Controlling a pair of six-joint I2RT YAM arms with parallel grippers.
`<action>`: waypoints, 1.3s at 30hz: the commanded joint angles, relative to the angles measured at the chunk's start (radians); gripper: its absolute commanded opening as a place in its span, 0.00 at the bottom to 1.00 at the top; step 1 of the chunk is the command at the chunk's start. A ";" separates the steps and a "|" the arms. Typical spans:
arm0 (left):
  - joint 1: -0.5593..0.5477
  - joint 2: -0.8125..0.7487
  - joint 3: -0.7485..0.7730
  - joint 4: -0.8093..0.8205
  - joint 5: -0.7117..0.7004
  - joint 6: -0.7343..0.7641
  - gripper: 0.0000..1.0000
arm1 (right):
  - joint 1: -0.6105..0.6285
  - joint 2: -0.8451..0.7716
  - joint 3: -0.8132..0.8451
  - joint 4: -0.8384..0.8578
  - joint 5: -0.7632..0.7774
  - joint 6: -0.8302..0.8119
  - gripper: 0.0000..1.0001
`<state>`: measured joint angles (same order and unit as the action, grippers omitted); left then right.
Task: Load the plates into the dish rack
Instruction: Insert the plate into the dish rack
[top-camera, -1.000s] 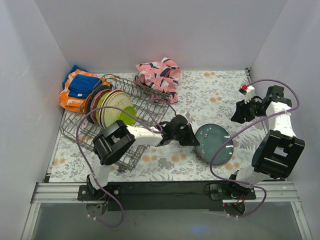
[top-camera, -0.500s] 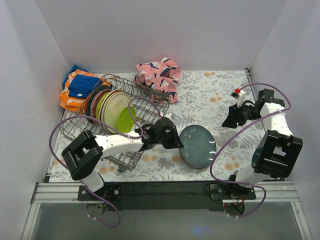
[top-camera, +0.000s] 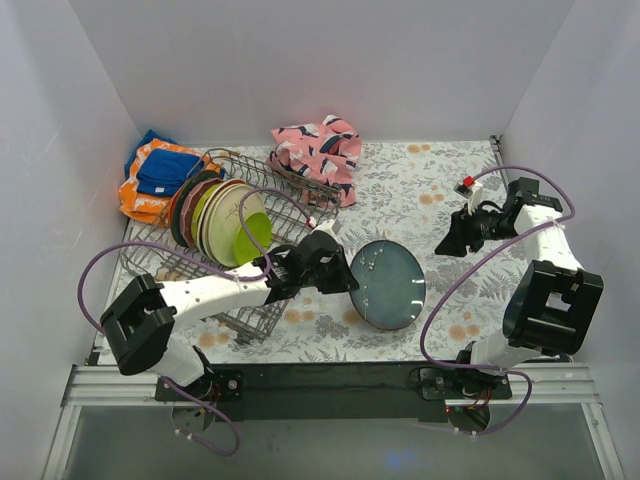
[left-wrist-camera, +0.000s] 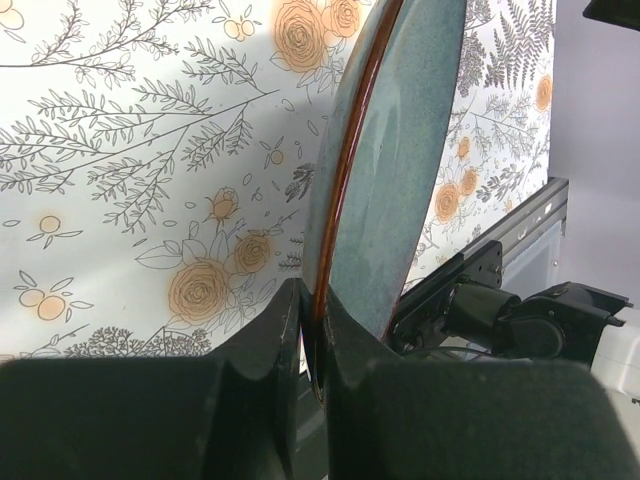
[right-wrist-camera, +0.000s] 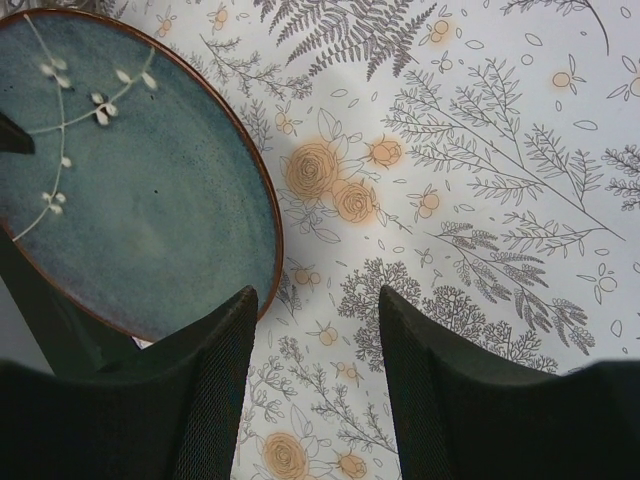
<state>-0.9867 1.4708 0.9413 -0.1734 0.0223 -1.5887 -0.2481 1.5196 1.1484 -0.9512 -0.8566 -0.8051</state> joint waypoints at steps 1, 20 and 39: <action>-0.001 -0.106 0.039 0.077 -0.040 0.002 0.00 | 0.009 -0.013 0.014 -0.029 -0.050 0.023 0.59; 0.023 -0.187 0.162 -0.078 -0.107 0.102 0.00 | 0.015 -0.013 0.053 -0.029 -0.093 0.061 0.59; 0.144 -0.300 0.384 -0.374 -0.191 0.219 0.00 | 0.020 0.007 0.037 -0.024 -0.111 0.063 0.60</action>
<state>-0.8658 1.2633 1.2194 -0.5980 -0.1463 -1.3731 -0.2340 1.5211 1.1782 -0.9695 -0.9310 -0.7536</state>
